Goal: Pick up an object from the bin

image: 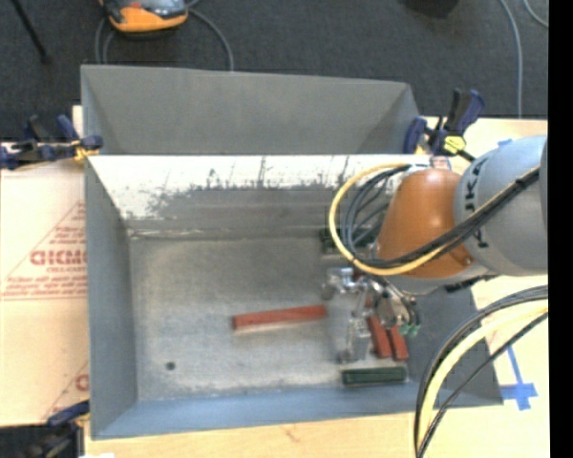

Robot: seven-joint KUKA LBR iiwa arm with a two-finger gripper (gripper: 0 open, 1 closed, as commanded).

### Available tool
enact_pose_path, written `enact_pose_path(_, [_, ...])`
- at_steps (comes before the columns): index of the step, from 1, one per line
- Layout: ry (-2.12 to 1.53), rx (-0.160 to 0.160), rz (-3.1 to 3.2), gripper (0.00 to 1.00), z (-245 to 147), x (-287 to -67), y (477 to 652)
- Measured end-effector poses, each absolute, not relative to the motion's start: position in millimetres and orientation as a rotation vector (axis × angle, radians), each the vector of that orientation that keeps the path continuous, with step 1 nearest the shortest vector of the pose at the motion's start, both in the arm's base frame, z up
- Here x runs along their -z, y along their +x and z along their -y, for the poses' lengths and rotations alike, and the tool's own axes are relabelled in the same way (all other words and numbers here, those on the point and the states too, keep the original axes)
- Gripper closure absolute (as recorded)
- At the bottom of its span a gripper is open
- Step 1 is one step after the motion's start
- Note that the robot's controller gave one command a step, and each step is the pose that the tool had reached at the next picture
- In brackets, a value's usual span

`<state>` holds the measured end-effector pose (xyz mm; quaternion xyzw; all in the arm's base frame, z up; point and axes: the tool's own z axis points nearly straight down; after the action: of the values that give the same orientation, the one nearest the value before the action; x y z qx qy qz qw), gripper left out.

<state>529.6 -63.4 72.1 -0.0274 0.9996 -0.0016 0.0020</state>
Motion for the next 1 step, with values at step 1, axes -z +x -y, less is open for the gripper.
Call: enact_pose_path(1, [0.06,-0.005,-3.139,0.0,35.2,-92.1,527.3])
